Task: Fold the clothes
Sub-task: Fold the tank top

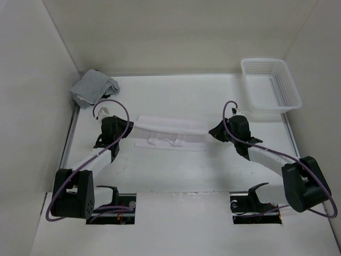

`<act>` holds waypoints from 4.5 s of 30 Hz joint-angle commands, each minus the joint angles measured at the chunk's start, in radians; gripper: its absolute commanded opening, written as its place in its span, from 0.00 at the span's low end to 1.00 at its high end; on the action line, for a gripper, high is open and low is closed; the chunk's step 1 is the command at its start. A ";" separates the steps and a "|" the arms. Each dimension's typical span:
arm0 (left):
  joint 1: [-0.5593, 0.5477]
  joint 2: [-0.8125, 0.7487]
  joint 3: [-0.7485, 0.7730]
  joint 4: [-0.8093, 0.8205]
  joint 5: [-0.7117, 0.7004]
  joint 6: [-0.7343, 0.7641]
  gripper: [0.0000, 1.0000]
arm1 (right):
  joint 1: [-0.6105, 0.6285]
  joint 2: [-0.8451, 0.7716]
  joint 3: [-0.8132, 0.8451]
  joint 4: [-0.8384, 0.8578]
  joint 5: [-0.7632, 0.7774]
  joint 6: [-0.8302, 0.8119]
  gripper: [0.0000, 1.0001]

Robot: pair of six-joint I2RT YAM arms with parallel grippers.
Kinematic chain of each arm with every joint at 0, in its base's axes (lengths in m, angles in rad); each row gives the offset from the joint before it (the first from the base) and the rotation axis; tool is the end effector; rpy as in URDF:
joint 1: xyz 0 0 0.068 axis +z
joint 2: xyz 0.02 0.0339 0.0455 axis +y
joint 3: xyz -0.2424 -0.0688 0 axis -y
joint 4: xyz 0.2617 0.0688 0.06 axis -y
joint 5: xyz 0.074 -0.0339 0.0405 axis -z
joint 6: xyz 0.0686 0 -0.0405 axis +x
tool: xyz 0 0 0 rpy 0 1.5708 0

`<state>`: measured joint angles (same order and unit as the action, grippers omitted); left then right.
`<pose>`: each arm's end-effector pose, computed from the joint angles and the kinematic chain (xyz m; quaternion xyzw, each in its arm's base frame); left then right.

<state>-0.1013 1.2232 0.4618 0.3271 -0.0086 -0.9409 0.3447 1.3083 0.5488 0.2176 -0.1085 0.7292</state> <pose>0.2962 -0.0295 0.1443 -0.3456 0.7687 -0.2648 0.4685 0.2893 0.1118 0.1376 0.1399 0.8584 0.2919 0.3980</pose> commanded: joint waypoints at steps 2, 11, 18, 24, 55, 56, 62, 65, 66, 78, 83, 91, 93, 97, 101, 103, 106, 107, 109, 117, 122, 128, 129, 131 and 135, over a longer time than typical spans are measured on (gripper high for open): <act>0.018 -0.060 -0.060 0.069 0.062 -0.007 0.02 | 0.041 -0.095 -0.070 0.088 0.049 0.021 0.05; 0.002 -0.197 -0.166 0.030 0.073 0.007 0.02 | 0.102 -0.178 -0.177 0.040 0.090 0.032 0.05; 0.036 -0.286 -0.230 -0.037 0.094 0.037 0.03 | 0.199 -0.273 -0.240 -0.078 0.171 0.110 0.06; 0.061 -0.295 -0.290 -0.039 0.114 0.053 0.05 | 0.274 -0.273 -0.257 -0.121 0.174 0.168 0.07; -0.360 -0.195 -0.075 0.033 -0.080 0.051 0.20 | 0.201 -0.034 -0.280 0.192 0.125 0.303 0.25; -0.361 -0.194 -0.072 0.036 -0.080 0.053 0.20 | 0.198 -0.020 -0.280 0.204 0.124 0.309 0.24; -0.367 -0.198 -0.064 0.044 -0.073 0.056 0.20 | 0.156 0.017 -0.299 0.313 0.078 0.345 0.04; -0.387 -0.197 -0.069 0.044 -0.074 0.057 0.21 | 0.123 -0.126 -0.340 0.277 0.089 0.342 0.01; -0.393 -0.194 -0.071 0.047 -0.076 0.057 0.22 | 0.113 -0.200 -0.345 0.216 0.096 0.337 0.01; -0.476 -0.148 -0.049 0.082 -0.073 0.040 0.23 | 0.139 -0.490 -0.005 -0.353 0.265 0.067 0.03; -0.466 -0.203 -0.072 0.079 -0.064 0.034 0.23 | 0.297 -0.266 0.187 -0.372 0.319 0.000 0.04; -0.407 -0.290 -0.130 0.070 -0.028 0.019 0.24 | 0.532 0.213 0.566 -0.478 0.363 -0.065 0.06; -0.377 -0.307 -0.141 0.070 -0.011 0.013 0.24 | 0.566 0.334 0.664 -0.501 0.357 -0.067 0.08; -0.309 -0.346 -0.149 0.058 0.036 0.005 0.24 | 0.604 0.526 0.832 -0.531 0.366 -0.047 0.34; -0.280 -0.369 -0.143 0.026 0.050 0.011 0.25 | 0.609 0.452 0.777 -0.456 0.368 -0.025 0.42; -0.298 -0.349 -0.134 0.027 0.050 0.022 0.25 | 0.609 0.375 0.703 -0.399 0.368 -0.024 0.43; -0.353 -0.292 -0.117 0.050 0.029 0.028 0.25 | 0.572 0.258 0.561 -0.311 0.362 -0.022 0.37; -0.376 -0.265 -0.108 0.070 0.018 0.030 0.25 | 0.557 0.232 0.518 -0.288 0.354 -0.017 0.30; -0.433 -0.200 -0.091 0.113 0.004 0.030 0.25 | 0.526 0.198 0.438 -0.238 0.325 -0.010 0.16; -0.582 0.125 -0.008 0.257 -0.047 0.036 0.24 | 0.383 0.276 0.350 0.001 0.097 -0.011 0.07; -0.579 0.234 -0.060 0.320 -0.042 0.005 0.23 | 0.339 0.436 0.401 0.130 0.000 0.027 0.07; -0.581 0.259 -0.146 0.360 -0.037 -0.033 0.23 | 0.280 0.614 0.485 0.242 -0.071 0.125 0.07; -0.581 0.254 -0.155 0.365 -0.036 -0.038 0.23 | 0.273 0.632 0.494 0.255 -0.071 0.136 0.07; -0.582 0.234 -0.170 0.366 -0.034 -0.041 0.23 | 0.261 0.661 0.514 0.269 -0.071 0.162 0.07; -0.587 0.191 -0.184 0.351 -0.031 -0.045 0.23 | 0.242 0.710 0.566 0.278 -0.065 0.197 0.07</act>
<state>-0.6819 1.4620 0.3012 0.6582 -0.0418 -0.9764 0.5995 1.9965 1.0485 0.3935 -0.1589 0.8783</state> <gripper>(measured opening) 0.235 0.072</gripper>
